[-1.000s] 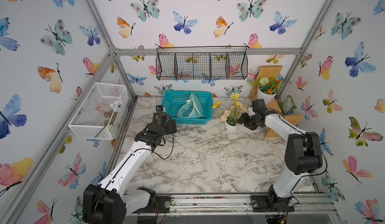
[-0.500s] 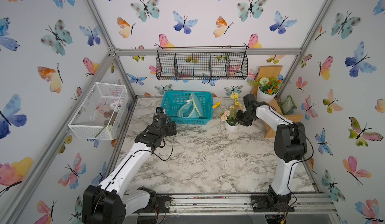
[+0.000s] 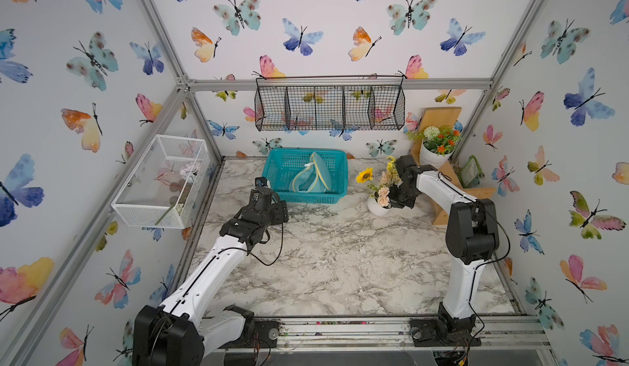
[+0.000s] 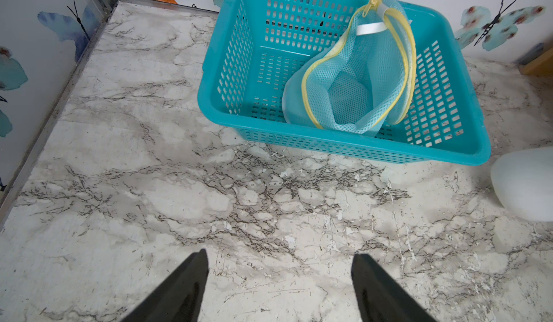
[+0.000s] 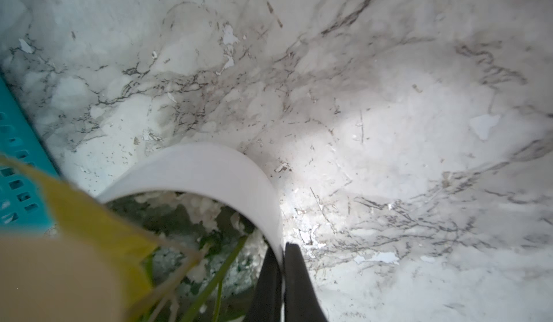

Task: Turn the laundry bag inside out
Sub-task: Pick up the distractor at the center of the board, then place the distractor at the corner of the board.

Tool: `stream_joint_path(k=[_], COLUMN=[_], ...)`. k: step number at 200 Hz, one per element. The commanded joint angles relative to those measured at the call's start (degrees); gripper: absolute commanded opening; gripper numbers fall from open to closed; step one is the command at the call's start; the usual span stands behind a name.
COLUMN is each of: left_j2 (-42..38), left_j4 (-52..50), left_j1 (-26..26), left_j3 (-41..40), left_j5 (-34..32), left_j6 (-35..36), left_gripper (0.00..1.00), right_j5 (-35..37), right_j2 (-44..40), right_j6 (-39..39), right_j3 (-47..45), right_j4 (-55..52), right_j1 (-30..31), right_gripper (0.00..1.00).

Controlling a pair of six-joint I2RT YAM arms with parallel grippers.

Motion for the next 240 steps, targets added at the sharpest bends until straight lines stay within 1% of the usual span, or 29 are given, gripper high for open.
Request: stream_joint_path(k=[1,28,46,57,69,77,96,111,141,156,181,207,240], left_j2=[0.0,0.4,0.6,0.7,0.7,0.5,-0.2,-0.8,-1.7,-1.9,-1.6,-1.4,-1.3], left_j4=[-0.6,-1.2,-1.8,-1.9,-2.4,-3.0,-3.8,-4.6,-5.2,-5.1,-4.9,-4.7,-5.1], left_j1=[-0.1,-0.2,-0.2,-0.2,-0.2,-0.2,-0.2,-0.1,-0.2,-0.2,-0.2,-0.2,-0.2], left_j3=[1.3,2.3,2.9,3.2,3.5,3.6,3.3,2.8,1.8,1.6,1.7,1.9,2.1], left_j5=[0.5,0.3,0.4,0.5,0.5,0.5,0.7,0.8,0.8,0.6,0.5,0.3,-0.1], left_j6=[-0.1,0.1,0.3,0.3,0.3,0.2,-0.1,-0.1,-0.1,0.0,0.1,0.2,0.5], left_gripper=[0.81,0.81,0.81,0.81,0.81,0.81,0.81,0.81,0.81,0.81,0.81,0.81,0.82], right_j5=[4.7,10.5,18.1,21.8,25.9,27.5,26.6,26.1,24.0,22.6,20.9,20.7,19.8], right_j2=[0.5,0.5,1.9,2.6,3.4,3.7,2.7,1.7,0.3,1.0,3.6,7.5,12.0], right_j6=[-2.3,-6.4,-9.6,-11.8,-14.8,-16.1,-16.9,-17.3,-17.6,-17.6,-17.7,-17.5,-17.4], right_j3=[7.0,17.1,25.7,29.1,32.3,33.7,34.2,32.7,29.0,29.3,31.6,34.4,35.6], right_j4=[-5.6,-12.4,-19.3,-22.1,-24.5,-25.1,-24.7,-24.4,-23.1,-22.7,-22.4,-22.5,-22.0], right_j1=[0.1,0.1,0.0,-0.3,-1.7,-3.3,-8.1,-11.4,-17.0,-19.5,-20.9,-21.5,-22.5], right_gripper=[0.03,0.03,0.03,0.03,0.02,0.02,0.03,0.03,0.03,0.02,0.03,0.03,0.03])
